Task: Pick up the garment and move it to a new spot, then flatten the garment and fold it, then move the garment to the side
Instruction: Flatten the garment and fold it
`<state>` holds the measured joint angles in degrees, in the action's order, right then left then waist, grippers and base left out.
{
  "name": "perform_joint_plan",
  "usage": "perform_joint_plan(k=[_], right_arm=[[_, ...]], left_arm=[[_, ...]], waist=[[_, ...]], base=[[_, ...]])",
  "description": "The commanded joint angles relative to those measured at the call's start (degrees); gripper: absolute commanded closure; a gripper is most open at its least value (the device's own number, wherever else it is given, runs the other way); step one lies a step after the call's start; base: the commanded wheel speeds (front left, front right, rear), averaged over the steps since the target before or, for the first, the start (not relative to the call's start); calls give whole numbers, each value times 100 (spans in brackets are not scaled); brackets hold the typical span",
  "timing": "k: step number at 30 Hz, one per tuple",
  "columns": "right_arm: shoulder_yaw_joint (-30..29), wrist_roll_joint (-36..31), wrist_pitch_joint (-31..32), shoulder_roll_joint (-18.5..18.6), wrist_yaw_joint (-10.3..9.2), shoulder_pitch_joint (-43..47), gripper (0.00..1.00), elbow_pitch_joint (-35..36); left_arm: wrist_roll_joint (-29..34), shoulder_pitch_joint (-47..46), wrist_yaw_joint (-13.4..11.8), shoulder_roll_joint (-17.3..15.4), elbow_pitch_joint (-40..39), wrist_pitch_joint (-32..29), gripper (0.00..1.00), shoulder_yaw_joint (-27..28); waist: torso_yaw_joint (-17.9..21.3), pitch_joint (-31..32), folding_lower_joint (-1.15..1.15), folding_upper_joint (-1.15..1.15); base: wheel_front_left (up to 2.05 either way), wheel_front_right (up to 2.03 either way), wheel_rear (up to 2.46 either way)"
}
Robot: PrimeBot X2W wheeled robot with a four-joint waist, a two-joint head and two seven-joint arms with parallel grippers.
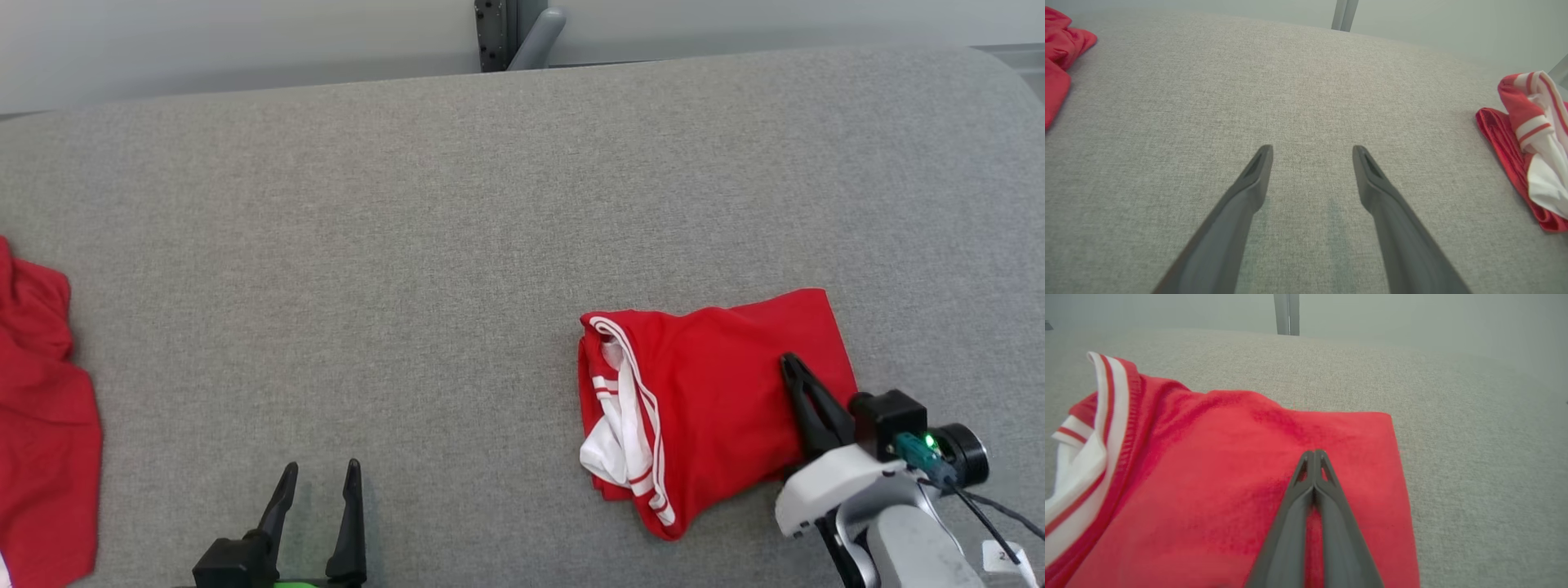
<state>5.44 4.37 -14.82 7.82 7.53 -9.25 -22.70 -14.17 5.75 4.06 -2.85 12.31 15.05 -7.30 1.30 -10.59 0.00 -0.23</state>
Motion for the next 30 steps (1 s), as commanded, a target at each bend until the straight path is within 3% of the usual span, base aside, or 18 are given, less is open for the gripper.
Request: perform_joint_plan(k=[1,14,30], right_arm=[[-61,-133,-50,-82,-8,-181,100,130],[590,-363,-40,-481,-8,-417,100,-36],[1572,398,-40,-484,-7,-649,100,-245]], left_arm=[[41,-95,25,-11,10,16,0,41],[137,-239,111,-11,54,16,0,148],[216,-332,212,-11,242,16,0,224]], waist=[[-24,-58,0,23],[-176,-314,0,23],[-492,-461,0,23]], base=[[0,0,0],[0,0,0],[0,0,0]])
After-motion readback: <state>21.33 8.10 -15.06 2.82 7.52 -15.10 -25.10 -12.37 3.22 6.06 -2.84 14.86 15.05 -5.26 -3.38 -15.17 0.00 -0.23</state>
